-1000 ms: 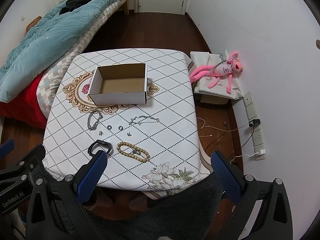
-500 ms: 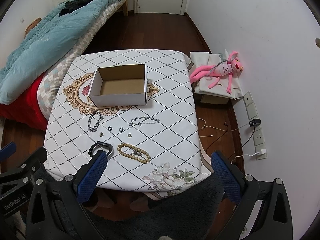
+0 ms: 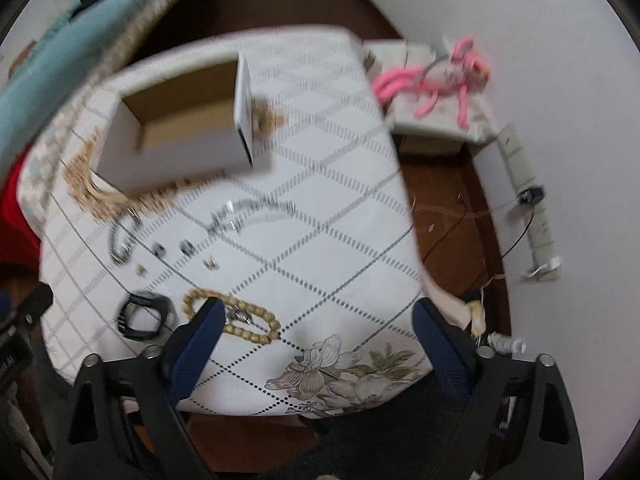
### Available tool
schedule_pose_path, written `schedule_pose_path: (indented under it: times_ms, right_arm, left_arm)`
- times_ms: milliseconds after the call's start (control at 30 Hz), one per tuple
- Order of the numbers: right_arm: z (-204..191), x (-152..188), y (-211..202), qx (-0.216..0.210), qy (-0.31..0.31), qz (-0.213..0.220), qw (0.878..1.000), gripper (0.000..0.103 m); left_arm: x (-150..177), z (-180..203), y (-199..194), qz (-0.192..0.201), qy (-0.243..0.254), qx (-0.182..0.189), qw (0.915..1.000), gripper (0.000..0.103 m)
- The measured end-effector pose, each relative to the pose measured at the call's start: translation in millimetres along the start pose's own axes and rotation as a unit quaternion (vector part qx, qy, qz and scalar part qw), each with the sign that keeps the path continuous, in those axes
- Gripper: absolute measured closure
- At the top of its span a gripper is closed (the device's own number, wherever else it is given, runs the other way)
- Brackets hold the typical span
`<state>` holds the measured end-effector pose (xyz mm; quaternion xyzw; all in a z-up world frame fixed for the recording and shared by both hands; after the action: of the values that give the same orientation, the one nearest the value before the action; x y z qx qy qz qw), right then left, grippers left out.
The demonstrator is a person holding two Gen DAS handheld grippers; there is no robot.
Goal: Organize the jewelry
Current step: 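Grasp the black watch band with the left gripper while the right gripper grasps the wooden bead bracelet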
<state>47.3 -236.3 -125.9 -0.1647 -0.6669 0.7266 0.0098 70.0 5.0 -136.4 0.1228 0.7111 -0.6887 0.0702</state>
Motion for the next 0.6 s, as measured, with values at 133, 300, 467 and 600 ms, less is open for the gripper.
schedule_pose_path:
  times_ms: [133,300,467,600]
  right_arm:
    - [-10,11,45,-0.006,-0.011,-0.045,0.999,0.019]
    - [-15,19,79,-0.014,-0.012,-0.072,0.997,0.029]
    - [-16,22,92,-0.022,-0.017,-0.079,0.996,0.046]
    - [-13,20,99,-0.032,-0.024,-0.087,0.995,0.056]
  left_arm:
    - [6,5,32,-0.035,0.009,0.011,0.9993,0.019]
    - [13,11,58,-0.06,0.019,0.024,0.9977,0.022]
    - [19,15,69,-0.071,0.017,0.039,0.9966,0.035]
    - [21,17,73,-0.07,0.021,0.043,0.9964,0.055]
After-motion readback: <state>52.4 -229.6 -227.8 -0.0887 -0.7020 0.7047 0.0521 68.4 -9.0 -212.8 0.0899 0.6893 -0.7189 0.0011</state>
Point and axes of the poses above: each gripper's, at about its wrist camera, not at the fingertips, and y roughly the way its jaws point, z to its right, x to its underside, the point moved 1 cm from there along y, roughly the way its jaws point, and after that the axes turned 3 degrees about y, right-handed, at the moved point
